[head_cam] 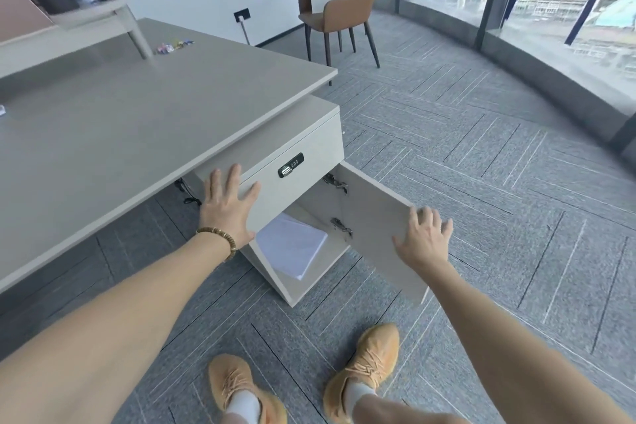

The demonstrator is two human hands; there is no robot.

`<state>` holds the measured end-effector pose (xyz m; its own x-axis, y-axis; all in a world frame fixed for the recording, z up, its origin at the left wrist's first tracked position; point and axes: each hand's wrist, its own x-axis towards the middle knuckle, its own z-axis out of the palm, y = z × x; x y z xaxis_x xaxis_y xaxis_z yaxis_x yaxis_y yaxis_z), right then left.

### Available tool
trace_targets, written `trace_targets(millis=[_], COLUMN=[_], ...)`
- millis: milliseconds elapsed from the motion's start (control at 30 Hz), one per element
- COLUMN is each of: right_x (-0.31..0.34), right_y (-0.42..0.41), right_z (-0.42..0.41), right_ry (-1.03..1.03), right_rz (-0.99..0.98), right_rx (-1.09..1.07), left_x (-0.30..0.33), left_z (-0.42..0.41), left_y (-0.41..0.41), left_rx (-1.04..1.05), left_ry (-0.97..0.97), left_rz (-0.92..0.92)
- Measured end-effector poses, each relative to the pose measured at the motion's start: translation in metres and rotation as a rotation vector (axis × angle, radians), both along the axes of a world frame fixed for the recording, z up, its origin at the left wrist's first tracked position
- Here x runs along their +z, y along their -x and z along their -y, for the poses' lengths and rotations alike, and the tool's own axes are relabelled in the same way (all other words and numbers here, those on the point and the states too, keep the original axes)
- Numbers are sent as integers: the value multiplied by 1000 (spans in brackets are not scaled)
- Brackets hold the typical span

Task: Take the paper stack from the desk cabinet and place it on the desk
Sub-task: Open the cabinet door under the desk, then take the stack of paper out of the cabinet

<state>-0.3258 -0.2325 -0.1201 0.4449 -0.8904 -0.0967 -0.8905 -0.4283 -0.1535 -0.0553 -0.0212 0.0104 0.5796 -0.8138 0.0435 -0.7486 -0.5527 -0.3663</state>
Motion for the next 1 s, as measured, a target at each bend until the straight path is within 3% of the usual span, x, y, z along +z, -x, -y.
trace_targets(millis=[100,533,667,767,867,1000], right_x=[3,7,16,10,-8,-58], right_y=[-1,-31,-62,-92,-120,-148], right_z=[11,16,7,4,1,1], right_ry=[-31,-154,-183,-218,-274,-377], right_rz=[-83,-18,29,84,107,123], right_rx=[-16,-59,107,176,216,265], left_x=[-6,-23,-20,-45,-104,-187], left_z=[3,6,20,27,28,37], left_y=[2,1,25,46,61,46], left_rx=[20,49,131,-10,-101,253], left_ry=[58,213,365,604,596,601], left_rz=[-3,-46,-187,-266,-384,-795])
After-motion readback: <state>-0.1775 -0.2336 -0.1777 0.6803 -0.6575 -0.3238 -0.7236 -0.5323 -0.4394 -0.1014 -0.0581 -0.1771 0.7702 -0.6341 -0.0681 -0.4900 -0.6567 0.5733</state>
